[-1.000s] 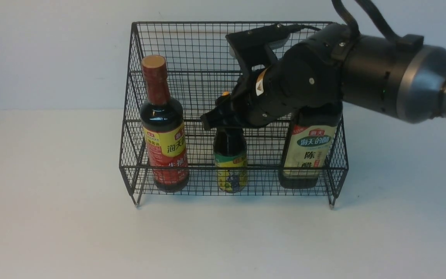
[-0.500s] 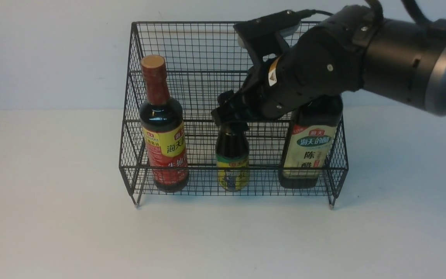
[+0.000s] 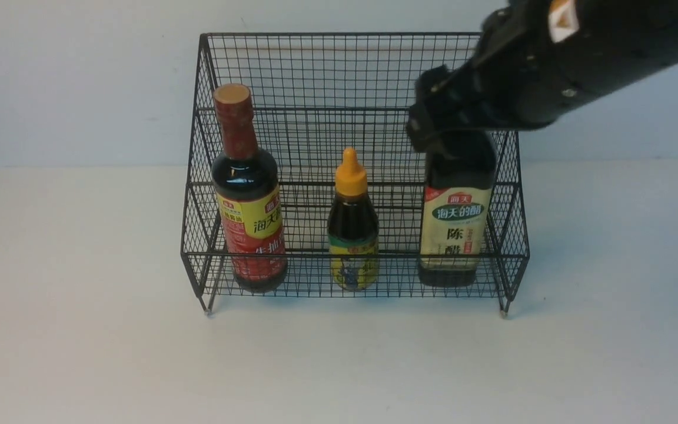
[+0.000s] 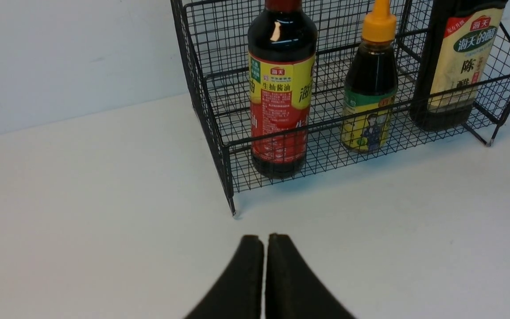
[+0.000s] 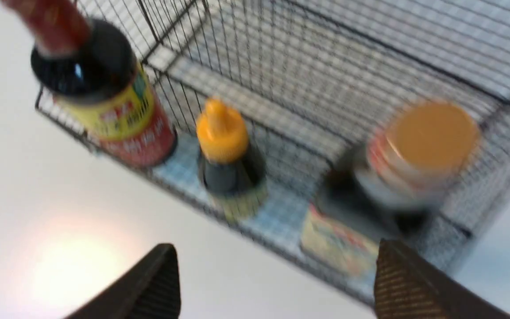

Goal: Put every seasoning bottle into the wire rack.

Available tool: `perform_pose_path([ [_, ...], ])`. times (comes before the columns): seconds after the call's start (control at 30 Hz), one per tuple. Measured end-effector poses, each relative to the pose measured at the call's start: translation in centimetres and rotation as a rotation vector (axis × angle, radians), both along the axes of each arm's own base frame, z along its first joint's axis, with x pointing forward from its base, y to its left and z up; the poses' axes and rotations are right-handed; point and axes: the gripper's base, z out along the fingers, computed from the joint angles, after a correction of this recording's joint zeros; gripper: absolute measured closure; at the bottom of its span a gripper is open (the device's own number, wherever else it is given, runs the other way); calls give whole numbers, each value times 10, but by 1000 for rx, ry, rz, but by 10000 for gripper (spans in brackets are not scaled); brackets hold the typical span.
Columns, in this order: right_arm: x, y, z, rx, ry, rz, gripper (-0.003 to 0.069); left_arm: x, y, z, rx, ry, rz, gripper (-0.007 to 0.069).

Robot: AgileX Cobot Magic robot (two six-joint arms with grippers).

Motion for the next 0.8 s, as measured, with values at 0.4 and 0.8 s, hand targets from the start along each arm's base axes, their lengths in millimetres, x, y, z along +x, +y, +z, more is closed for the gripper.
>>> perform_pose_path([
  [0.4,-120,-97,75,143,-240,-30,452,-2,0,-4,11,41,-10,629],
  [0.8,-210,-176,0,164,-413,-66,670,-2,-1,-4,0,54,-17,629],
])
